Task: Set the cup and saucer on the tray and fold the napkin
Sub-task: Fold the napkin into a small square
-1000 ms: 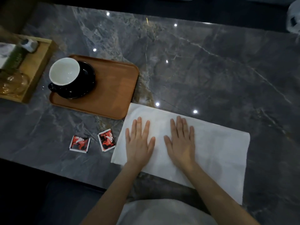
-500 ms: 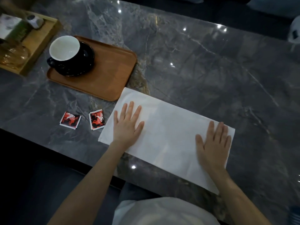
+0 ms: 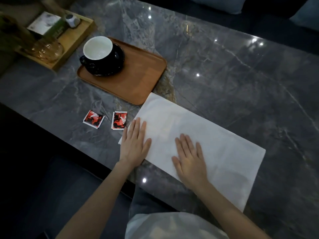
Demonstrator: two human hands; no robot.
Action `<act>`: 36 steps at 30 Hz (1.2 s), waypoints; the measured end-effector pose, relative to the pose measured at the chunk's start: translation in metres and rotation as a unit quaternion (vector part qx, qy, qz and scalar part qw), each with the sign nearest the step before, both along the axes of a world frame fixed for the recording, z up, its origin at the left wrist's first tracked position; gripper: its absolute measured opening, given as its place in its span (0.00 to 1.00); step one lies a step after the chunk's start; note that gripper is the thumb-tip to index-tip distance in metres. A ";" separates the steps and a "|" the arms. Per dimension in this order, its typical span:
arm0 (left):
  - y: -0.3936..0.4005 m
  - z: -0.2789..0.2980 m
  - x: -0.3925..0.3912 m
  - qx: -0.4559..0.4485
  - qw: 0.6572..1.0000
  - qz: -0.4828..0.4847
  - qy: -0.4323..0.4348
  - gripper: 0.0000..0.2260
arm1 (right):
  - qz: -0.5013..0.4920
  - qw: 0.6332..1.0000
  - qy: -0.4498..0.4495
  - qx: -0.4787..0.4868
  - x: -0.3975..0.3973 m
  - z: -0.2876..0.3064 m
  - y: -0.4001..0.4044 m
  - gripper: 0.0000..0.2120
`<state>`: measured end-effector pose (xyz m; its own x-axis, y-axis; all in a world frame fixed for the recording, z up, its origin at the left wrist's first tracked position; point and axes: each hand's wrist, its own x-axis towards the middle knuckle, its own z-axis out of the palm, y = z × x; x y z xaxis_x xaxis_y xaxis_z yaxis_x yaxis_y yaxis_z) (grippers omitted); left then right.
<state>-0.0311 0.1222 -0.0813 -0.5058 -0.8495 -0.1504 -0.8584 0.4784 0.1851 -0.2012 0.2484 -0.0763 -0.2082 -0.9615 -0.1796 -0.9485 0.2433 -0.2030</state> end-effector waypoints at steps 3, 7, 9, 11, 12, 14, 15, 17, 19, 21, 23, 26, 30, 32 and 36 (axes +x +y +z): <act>0.000 0.000 0.001 0.002 1.000 -0.005 -0.006 0.29 | 0.010 0.999 0.022 0.020 -0.005 -0.005 0.004 0.29; 0.000 -0.001 0.001 0.004 1.000 -0.004 -0.007 0.29 | -0.032 0.998 0.050 0.036 -0.029 -0.006 0.030 0.31; -0.001 0.000 0.001 0.003 1.000 -0.011 -0.010 0.30 | -0.068 0.996 0.051 0.040 -0.041 -0.004 0.044 0.31; -0.002 -0.001 0.001 -0.001 1.000 -0.016 -0.008 0.32 | -0.096 0.994 0.037 0.044 -0.052 0.000 0.056 0.31; -0.002 0.000 0.000 -0.002 1.000 -0.017 -0.006 0.32 | -0.099 0.994 0.027 0.040 -0.056 0.001 0.061 0.30; 0.000 0.001 -0.003 -0.007 1.000 -0.016 -0.008 0.31 | -0.092 0.995 0.000 0.024 -0.063 0.002 0.066 0.27; 0.001 0.002 -0.005 -0.012 1.000 -0.011 -0.011 0.29 | -0.086 0.996 -0.014 0.009 -0.067 0.004 0.065 0.26; 0.007 0.006 -0.014 -0.024 1.000 0.001 -0.010 0.25 | -0.084 0.995 -0.046 -0.037 -0.076 0.008 0.061 0.23; 0.017 0.015 -0.030 -0.041 0.999 -0.022 0.025 0.20 | -0.116 0.984 -0.106 -0.086 -0.087 0.019 0.054 0.17; 0.032 0.024 -0.052 -0.053 0.991 -0.086 0.093 0.15 | -0.161 0.967 -0.158 -0.121 -0.101 0.031 0.049 0.11; 0.053 0.033 -0.078 -0.042 0.971 -0.161 0.170 0.11 | -0.194 0.956 -0.171 -0.139 -0.116 0.040 0.048 0.08; 0.089 0.038 -0.116 -0.010 0.933 -0.289 0.214 0.09 | -0.235 0.950 -0.154 -0.134 -0.140 0.052 0.051 0.08; 0.120 0.037 -0.149 0.038 0.892 -0.426 0.146 0.11 | -0.240 0.963 -0.101 -0.074 -0.170 0.052 0.062 0.10; 0.130 0.042 -0.161 0.069 0.876 -0.463 0.119 0.14 | -0.239 0.966 -0.083 -0.058 -0.180 0.048 0.068 0.12; 0.150 0.052 -0.177 0.068 0.817 -0.569 0.069 0.18 | -0.258 0.964 -0.069 0.013 -0.190 0.042 0.075 0.17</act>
<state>-0.2083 0.2725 -0.0291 -0.9763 0.2015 -0.0787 0.1606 0.9187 0.3608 -0.3916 0.3229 -0.0347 -0.6306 -0.7308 -0.2615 -0.6641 0.6823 -0.3057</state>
